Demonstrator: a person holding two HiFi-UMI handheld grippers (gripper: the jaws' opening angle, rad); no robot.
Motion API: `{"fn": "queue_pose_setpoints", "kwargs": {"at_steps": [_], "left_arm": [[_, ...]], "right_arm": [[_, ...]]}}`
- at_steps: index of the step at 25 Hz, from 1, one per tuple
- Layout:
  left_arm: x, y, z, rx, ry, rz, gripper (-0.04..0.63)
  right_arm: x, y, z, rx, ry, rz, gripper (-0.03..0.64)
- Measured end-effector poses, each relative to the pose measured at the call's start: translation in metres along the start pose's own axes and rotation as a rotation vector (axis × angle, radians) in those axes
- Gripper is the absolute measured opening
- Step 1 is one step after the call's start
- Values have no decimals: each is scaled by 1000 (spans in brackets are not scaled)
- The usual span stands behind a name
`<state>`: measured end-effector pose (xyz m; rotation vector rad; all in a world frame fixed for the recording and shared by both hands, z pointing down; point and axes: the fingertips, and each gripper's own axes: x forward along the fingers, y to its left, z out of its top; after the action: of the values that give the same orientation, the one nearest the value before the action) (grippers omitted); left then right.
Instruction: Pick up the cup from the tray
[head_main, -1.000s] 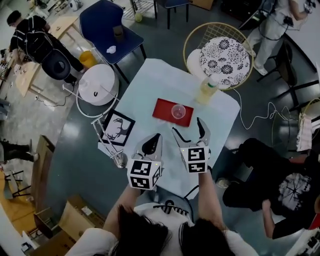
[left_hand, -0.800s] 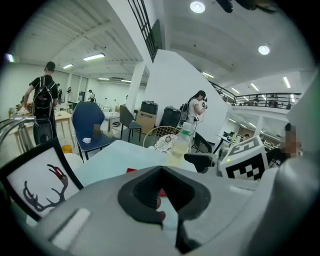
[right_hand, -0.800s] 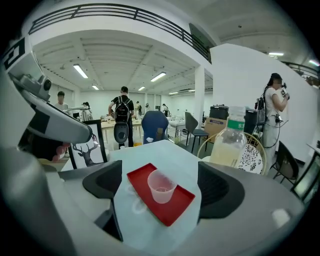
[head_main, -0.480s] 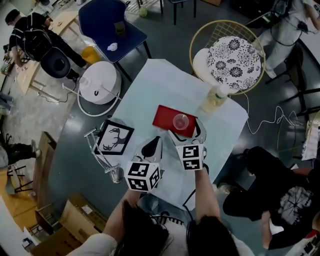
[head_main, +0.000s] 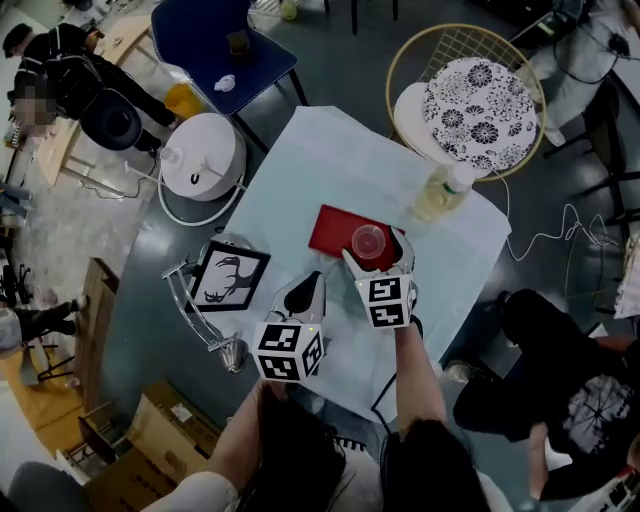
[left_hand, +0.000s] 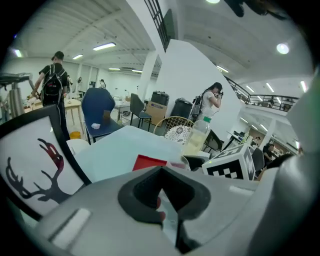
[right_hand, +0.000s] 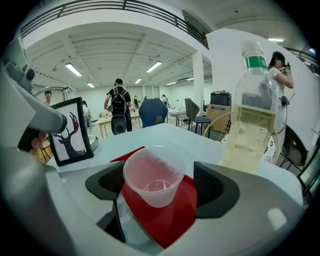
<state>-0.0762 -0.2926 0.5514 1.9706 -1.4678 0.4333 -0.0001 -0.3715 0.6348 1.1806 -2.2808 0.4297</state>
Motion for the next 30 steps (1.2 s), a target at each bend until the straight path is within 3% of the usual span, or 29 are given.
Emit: {"fn": "queue_pose_setpoints", "kwargs": {"at_steps": [5, 8, 13, 20, 30], "left_arm": [[0, 2, -5, -14, 15, 9, 2], [0, 2, -8, -24, 16, 6, 2], [-2, -3, -10, -29, 15, -5, 2], [-7, -19, -10, 41, 4, -22, 1], [-4, -59, -10, 74, -12, -113, 2]], "right_arm": [[1, 3, -5, -9, 13, 24, 420], [2, 0, -4, -22, 9, -5, 331], [-2, 0, 0, -30, 4, -20, 330], [-20, -2, 7, -26, -16, -21, 331], [-66, -27, 7, 0, -36, -108, 331]]}}
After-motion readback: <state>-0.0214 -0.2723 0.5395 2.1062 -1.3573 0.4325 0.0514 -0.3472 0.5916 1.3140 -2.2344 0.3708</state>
